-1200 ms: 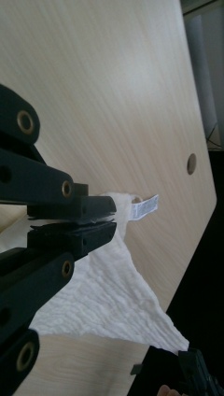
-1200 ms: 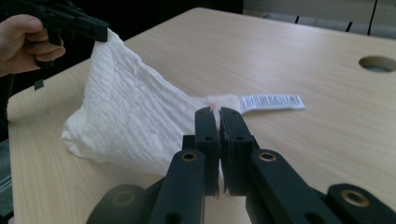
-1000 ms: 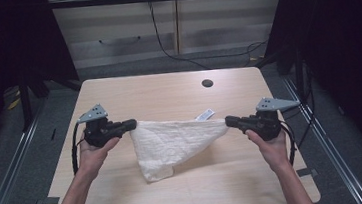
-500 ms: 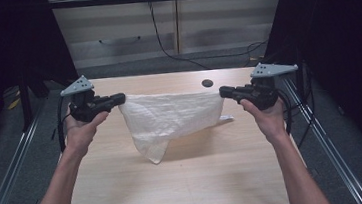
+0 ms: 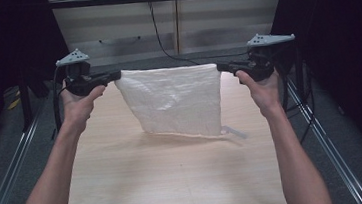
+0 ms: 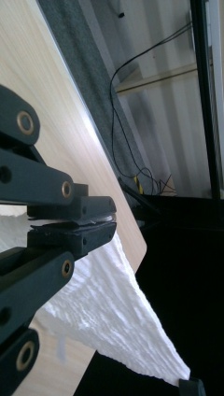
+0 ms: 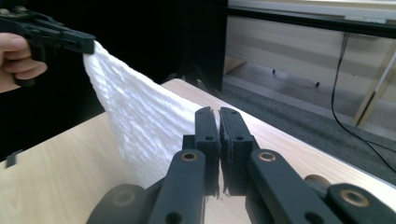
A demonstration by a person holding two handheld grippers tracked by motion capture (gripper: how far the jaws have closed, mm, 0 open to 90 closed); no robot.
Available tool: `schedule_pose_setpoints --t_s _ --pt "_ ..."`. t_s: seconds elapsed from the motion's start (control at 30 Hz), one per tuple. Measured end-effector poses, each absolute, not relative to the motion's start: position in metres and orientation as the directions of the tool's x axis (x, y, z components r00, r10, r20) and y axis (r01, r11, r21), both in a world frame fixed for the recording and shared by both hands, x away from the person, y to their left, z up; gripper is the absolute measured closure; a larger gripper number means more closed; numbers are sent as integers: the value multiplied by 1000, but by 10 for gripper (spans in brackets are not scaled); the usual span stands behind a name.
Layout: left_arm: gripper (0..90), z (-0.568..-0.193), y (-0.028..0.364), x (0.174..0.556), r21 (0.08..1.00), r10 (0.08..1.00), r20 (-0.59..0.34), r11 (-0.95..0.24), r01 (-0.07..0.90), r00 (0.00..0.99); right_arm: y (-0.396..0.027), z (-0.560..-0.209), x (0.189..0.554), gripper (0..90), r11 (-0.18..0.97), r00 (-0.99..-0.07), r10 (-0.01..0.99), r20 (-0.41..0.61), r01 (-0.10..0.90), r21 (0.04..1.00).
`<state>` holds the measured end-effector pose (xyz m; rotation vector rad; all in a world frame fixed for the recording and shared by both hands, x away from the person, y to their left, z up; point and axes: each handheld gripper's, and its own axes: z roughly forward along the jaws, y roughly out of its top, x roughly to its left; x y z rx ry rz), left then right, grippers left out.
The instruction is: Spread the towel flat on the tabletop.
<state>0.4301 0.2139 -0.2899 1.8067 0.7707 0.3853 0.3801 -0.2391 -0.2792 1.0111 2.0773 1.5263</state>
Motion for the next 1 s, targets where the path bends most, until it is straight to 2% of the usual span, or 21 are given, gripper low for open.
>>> schedule_pose_setpoints --t_s 0.2,0.33,0.77,1.0 --pt "868 -281 209 446 928 690 -99 -196 317 717 -240 -274 406 871 139 -642 755 129 349 927" --pt "869 -282 209 440 932 683 -86 -203 301 726 -240 -277 408 871 126 -640 755 140 351 928" --pt "868 -347 216 402 912 639 -114 -237 336 761 -243 -340 373 871 182 -671 723 163 413 892" --pt "868 -380 220 369 900 608 -124 -264 348 784 -245 -374 339 871 201 -695 696 181 431 880"
